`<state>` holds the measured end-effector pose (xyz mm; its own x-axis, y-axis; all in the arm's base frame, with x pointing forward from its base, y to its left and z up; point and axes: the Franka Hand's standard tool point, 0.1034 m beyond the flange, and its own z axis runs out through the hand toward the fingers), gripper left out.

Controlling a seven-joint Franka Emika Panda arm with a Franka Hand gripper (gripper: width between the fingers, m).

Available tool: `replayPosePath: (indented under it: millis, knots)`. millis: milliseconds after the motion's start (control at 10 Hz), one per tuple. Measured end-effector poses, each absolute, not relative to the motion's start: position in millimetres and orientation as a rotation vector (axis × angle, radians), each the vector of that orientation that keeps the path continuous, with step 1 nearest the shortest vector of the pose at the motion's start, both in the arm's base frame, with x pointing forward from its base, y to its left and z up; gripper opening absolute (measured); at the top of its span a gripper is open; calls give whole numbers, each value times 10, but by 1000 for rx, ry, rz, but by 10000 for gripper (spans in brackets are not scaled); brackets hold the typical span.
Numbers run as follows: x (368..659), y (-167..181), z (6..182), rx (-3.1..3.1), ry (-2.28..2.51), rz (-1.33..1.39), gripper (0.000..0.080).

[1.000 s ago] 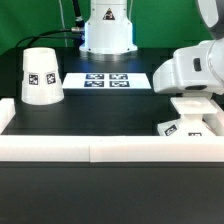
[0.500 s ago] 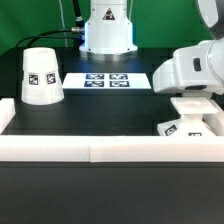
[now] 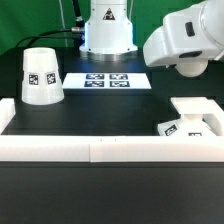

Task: Assemble lamp

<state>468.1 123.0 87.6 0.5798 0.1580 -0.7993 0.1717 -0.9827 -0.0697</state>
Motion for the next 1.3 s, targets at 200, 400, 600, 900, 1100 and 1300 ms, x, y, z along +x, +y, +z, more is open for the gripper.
replayPosePath:
  millis: [200,400,600,900,1100,1300]
  knots:
    - [4706,1255,809,2799,294,-1366,576]
    - [4797,1266,809,2909,293,-1143,576]
    - [4907,1226,819,2995,338,-946,576]
    - [5118,1203,998,3100,378,-582,576]
    - [5125,1165,1100,3132,383,-397,576]
    - [5226,1105,1208,3155,409,-149,577]
